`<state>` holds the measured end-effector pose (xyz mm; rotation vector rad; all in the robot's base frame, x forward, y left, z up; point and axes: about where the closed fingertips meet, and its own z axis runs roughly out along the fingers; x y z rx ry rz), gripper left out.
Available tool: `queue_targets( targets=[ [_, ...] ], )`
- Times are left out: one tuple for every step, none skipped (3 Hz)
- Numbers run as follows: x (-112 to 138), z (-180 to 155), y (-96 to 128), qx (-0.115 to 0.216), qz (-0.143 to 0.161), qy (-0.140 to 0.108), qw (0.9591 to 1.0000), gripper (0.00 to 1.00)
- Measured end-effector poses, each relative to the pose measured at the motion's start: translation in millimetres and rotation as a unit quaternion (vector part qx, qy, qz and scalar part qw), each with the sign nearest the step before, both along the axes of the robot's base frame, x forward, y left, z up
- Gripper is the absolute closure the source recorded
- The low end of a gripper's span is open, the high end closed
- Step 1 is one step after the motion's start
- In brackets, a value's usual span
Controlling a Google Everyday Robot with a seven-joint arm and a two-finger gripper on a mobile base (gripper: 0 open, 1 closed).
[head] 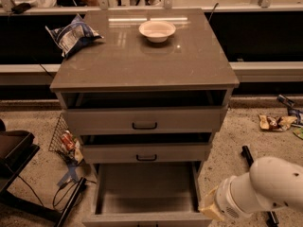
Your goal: Close bottom drawer
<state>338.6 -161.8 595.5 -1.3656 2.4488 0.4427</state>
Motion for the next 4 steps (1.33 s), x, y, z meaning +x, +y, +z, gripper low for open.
queue_targets(
  targets=[
    [-2.5,-58.0,-3.0,0.097,-0.003,-0.025,0.9950,1.00],
    [-5.8,-102.2,-8.8,0.148,0.020,-0.041,0.9879,1.00],
    [-9.8,-147.0,-5.9,0.185,0.039,-0.038,0.9812,1.00],
    [-9.6,-146.5,-6.0,0.185,0.039,-0.039,0.9812,1.00]
  ],
)
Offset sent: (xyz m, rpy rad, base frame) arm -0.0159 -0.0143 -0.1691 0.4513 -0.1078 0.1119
